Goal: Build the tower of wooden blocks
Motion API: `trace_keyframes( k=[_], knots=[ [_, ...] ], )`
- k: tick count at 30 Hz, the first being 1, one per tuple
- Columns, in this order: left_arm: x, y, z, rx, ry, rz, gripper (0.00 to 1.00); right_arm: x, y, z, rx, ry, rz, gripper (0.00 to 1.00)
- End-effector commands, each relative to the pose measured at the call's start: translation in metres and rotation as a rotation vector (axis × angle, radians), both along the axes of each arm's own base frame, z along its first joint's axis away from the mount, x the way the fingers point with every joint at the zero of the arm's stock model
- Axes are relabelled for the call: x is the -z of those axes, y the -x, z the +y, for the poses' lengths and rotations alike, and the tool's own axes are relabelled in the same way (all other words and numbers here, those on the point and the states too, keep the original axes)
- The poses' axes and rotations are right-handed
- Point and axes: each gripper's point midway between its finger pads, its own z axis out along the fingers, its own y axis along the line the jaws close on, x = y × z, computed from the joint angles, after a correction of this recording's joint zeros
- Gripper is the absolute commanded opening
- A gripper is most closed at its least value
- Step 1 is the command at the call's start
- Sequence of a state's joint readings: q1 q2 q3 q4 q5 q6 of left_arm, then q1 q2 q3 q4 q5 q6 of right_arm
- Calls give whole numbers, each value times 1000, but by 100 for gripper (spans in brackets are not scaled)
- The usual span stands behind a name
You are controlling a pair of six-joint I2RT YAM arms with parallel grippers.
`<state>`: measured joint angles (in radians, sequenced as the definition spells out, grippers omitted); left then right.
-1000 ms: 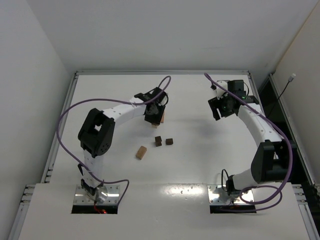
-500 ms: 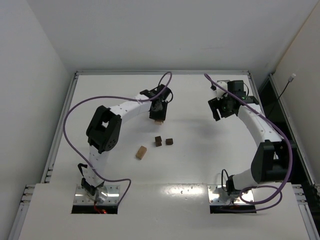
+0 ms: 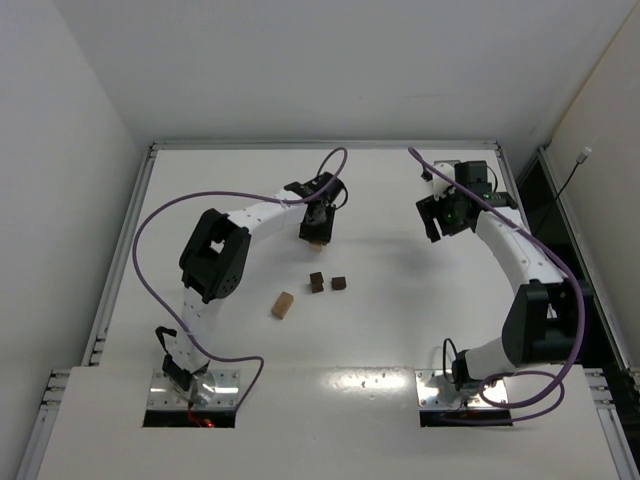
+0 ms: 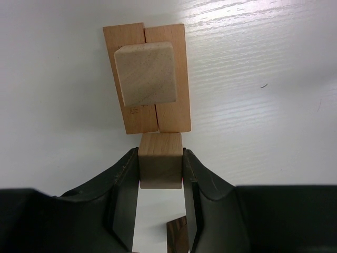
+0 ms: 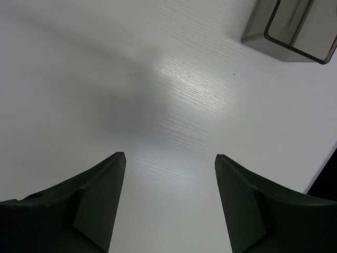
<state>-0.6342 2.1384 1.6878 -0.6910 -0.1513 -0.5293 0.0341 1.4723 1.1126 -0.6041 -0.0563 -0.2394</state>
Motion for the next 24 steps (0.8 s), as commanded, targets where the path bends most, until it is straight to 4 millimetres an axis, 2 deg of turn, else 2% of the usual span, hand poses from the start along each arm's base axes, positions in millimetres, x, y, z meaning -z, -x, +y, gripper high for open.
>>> trace_keyframes(
  k=[1, 8, 23, 24],
  knots=[
    [-9, -15, -5, -9, 14, -54, 0, -8, -6, 1, -5, -12, -34, 66],
    [-10, -18, -5, -13, 12, -67, 0, -6, -8, 1, -5, -12, -34, 66],
    [-42, -18, -2, -41, 38, -115, 0, -6, -8, 1, -5, -12, -34, 66],
    [-39, -17, 0, -41, 32, -108, 0, -6, -8, 1, -5, -12, -34, 66]
  ],
)
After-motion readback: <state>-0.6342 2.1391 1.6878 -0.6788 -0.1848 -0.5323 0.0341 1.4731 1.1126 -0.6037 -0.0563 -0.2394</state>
